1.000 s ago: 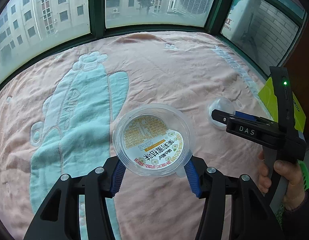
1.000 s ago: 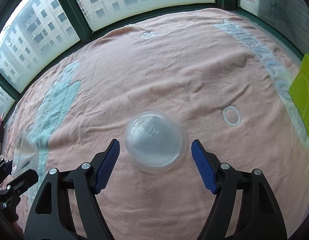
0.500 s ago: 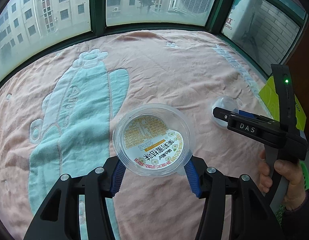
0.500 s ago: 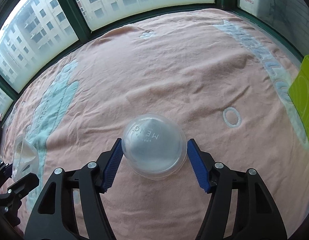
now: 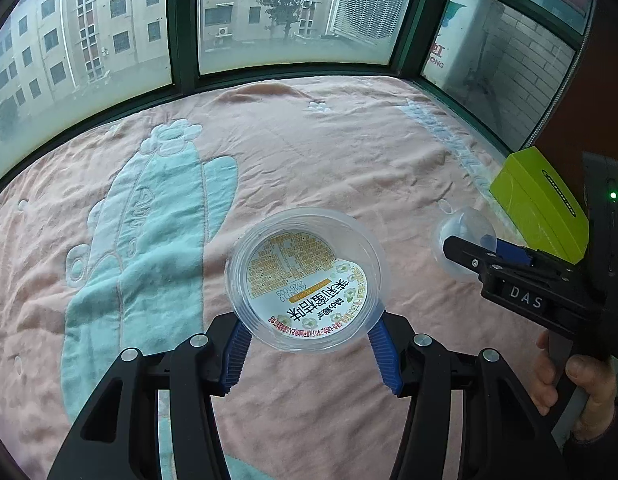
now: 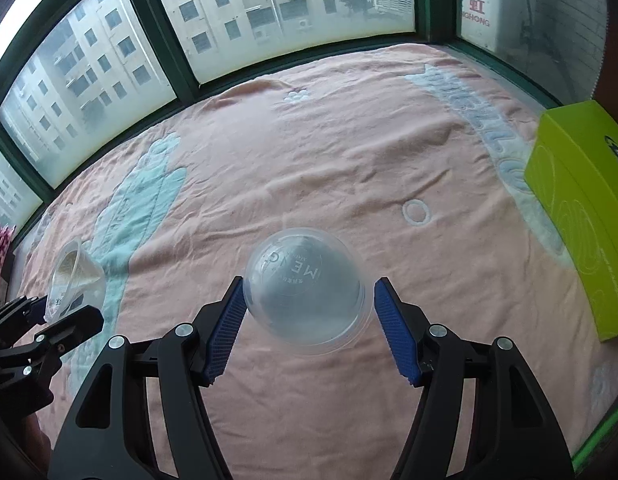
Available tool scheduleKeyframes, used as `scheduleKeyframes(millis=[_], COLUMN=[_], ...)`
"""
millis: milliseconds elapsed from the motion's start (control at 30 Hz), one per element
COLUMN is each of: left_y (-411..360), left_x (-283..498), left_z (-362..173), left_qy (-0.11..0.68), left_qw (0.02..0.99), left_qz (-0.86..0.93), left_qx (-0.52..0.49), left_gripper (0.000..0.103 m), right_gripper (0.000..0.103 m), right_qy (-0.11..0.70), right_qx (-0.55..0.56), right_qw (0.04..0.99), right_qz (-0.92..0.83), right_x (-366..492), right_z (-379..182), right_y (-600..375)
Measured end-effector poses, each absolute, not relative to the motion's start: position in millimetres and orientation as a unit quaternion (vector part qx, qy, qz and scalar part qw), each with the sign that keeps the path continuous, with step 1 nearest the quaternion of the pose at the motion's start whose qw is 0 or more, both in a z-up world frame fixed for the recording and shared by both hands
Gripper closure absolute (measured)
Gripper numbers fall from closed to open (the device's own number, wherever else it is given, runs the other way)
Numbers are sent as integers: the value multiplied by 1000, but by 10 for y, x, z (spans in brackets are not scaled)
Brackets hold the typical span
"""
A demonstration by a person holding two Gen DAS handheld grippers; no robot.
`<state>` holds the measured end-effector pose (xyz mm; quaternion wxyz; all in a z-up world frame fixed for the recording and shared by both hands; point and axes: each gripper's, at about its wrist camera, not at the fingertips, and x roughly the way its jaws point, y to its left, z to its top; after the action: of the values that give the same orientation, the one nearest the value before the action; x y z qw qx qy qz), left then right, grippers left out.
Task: Collect trash
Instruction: 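Carry the clear cup and dome lid toward the green basket with both tools, then release the dome lid and clear cup into the green basket with both tools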
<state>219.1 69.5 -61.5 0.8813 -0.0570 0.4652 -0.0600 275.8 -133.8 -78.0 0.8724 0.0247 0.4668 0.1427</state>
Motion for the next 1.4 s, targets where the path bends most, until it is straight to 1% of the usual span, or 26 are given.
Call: scheduleKeyframes(millis=[467,767,1400], left_y=[242,-183,-1072], left_x=[1754,1532,1229], left_z=[-380,-205,-102], left_qy=[448,435,429], left_qw=[887,887,873], left_qz=[-108,-149,-230], left_qx=[-45,-37,-6], left_gripper=[51,51,51], right_gripper=[38,38,38], right_qy=[442,431,413], right_qx=[28,44,80], right_qw=[891,899,906], right_qz=[99,58,-54], right_x=[1855,1317,397], right_z=[-440,-303,-247], right_y=[-1846,-2249,-3176])
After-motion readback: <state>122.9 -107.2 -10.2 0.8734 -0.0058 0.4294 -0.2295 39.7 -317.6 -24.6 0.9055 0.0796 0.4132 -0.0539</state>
